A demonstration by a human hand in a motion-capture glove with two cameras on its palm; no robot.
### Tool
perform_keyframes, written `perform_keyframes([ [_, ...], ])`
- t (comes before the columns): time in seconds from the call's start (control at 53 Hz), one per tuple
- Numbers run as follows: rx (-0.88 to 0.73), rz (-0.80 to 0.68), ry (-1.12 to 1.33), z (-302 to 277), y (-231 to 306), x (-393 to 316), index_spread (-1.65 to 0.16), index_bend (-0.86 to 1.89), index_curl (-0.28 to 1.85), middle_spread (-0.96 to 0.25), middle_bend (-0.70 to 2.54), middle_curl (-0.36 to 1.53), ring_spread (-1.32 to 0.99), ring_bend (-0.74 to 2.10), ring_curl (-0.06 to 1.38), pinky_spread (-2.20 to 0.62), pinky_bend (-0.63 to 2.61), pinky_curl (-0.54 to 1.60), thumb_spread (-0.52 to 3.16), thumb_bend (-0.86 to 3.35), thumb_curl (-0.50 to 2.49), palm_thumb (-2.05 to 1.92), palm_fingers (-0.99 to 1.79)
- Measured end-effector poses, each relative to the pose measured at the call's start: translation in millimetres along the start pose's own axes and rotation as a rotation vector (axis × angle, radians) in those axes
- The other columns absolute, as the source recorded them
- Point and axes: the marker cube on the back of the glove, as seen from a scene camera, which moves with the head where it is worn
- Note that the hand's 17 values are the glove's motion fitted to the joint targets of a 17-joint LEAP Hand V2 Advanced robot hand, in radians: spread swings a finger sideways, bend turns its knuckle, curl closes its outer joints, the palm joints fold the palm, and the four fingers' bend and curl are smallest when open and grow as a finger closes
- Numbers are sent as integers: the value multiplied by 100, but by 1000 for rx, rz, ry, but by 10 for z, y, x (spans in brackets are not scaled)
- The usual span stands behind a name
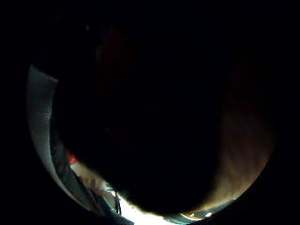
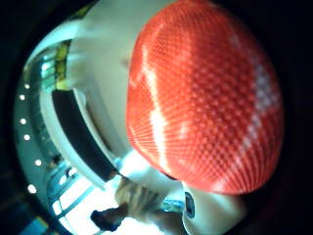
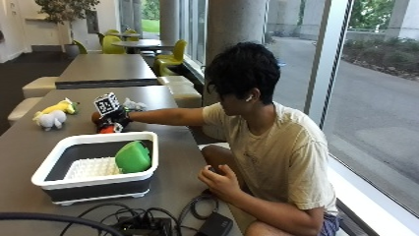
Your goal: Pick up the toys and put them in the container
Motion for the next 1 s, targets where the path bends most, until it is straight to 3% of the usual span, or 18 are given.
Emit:
perform_keyframes([
  [0.113,171,-32,-23,19,-23,-91,-33,24,17,-10,35,22,-4,38,25,-13,117,21,136,5,37,34,40],
  [0.226,409,-62,-117,64,-22,-232,-34,23,18,-21,46,27,-22,63,33,-30,118,24,131,15,47,57,83],
  [0.283,438,-34,-116,63,14,-270,-37,30,18,-25,60,31,-30,79,38,-32,120,25,122,17,53,64,121],
  [0.34,428,-27,-79,49,83,-322,-39,42,24,-30,74,38,-35,95,46,-35,123,30,115,19,58,69,133],
  [0.623,588,-93,-46,-765,687,-744,-44,96,51,-39,123,66,-42,132,66,-39,129,41,85,21,79,76,117],
  [0.736,650,-81,3,-1238,964,-225,-44,107,61,-39,131,74,-41,140,70,-39,133,45,75,22,86,76,110],
  [1.0,748,-113,109,-2347,1634,-1386,-40,117,83,-38,139,88,-40,150,74,-40,140,52,57,23,102,73,99],
])
